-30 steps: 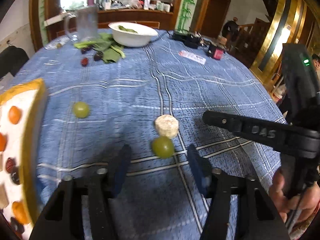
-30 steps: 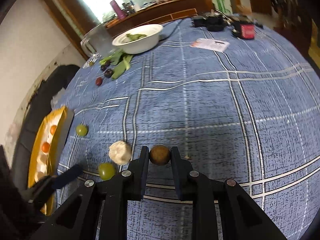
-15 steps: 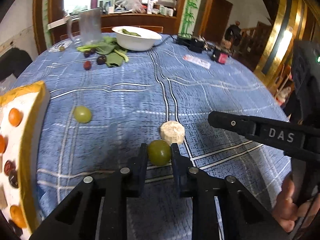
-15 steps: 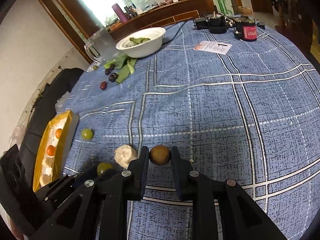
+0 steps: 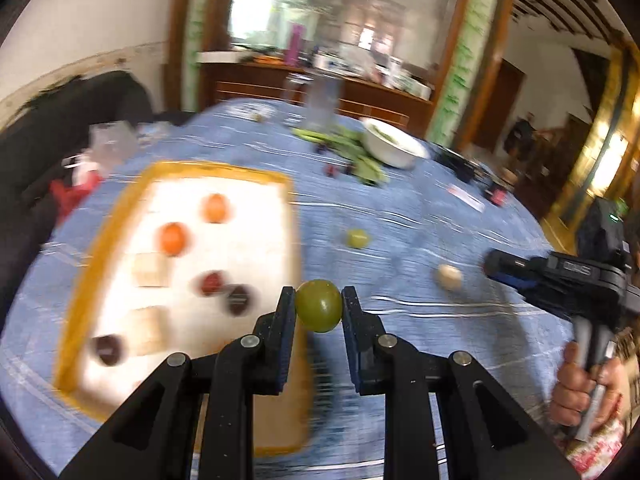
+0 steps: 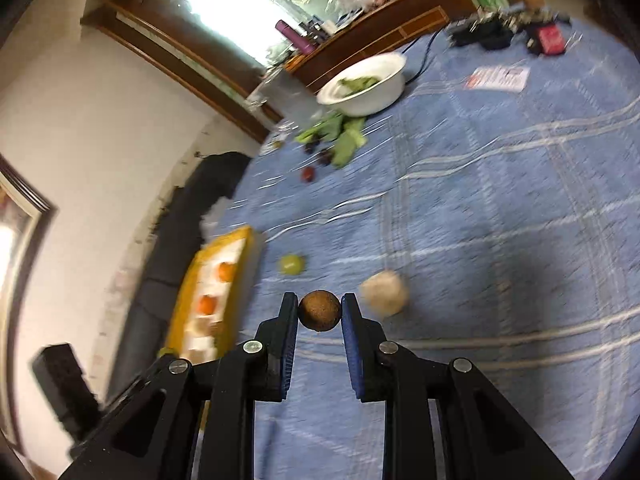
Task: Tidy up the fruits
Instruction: 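Carry the brown fruit and green grape into the tray and release them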
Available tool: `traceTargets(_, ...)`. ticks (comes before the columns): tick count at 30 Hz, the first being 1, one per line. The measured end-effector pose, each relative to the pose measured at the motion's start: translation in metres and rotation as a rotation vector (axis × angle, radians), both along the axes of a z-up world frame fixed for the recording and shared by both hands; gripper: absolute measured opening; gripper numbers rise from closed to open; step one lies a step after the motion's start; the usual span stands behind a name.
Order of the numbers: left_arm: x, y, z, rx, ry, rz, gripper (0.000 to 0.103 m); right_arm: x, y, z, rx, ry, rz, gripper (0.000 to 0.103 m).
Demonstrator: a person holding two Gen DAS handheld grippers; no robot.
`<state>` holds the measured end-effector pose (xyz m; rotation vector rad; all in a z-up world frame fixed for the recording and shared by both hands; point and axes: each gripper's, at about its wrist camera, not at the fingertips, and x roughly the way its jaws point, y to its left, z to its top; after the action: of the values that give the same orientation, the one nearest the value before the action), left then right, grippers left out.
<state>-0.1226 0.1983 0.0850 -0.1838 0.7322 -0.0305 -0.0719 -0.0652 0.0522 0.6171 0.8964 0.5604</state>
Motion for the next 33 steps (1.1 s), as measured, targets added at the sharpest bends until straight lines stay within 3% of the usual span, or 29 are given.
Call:
traceTargets(4,-0.008,0.040,-0.010,-0.018,0.021,0.089,0.022,-0.010,0.056,0.018,-0.069,-0.032,0.099,0.024)
traceTargets(11,-0.019,0.071,-0.032,-0.024,0.066,0.145,0.022,-0.021,0.170,0.028,-0.254,-0.082,0.253,0.024)
traceTargets(17,-0.018,0.090,-0.040,-0.054,0.081,0.187,0.022,-0.011,0.228,0.020,-0.420,-0.124,0.280,0.025)
traceTargets(23,-0.018,0.105,-0.044,-0.078,0.095,0.225,0.023,-0.003,0.256,0.010,-0.526,-0.148,0.286,0.025)
traceTargets(25,-0.020,0.109,-0.044,-0.094,0.095,0.231,0.033,0.001,0.259,0.008,-0.541,-0.151,0.277,0.037)
traceTargets(26,-0.020,0.111,-0.044,-0.097,0.093,0.235,0.052,0.001,0.259,0.008,-0.546,-0.157,0.265,0.041)
traceTargets(27,-0.022,0.112,-0.043,-0.099,0.086,0.238,0.062,0.001,0.259,0.009,-0.547,-0.161,0.256,0.045)
traceTargets(33,-0.028,0.103,-0.036,-0.073,0.070,0.226,0.066,-0.007,0.236,0.022,-0.504,-0.166,0.209,0.045)
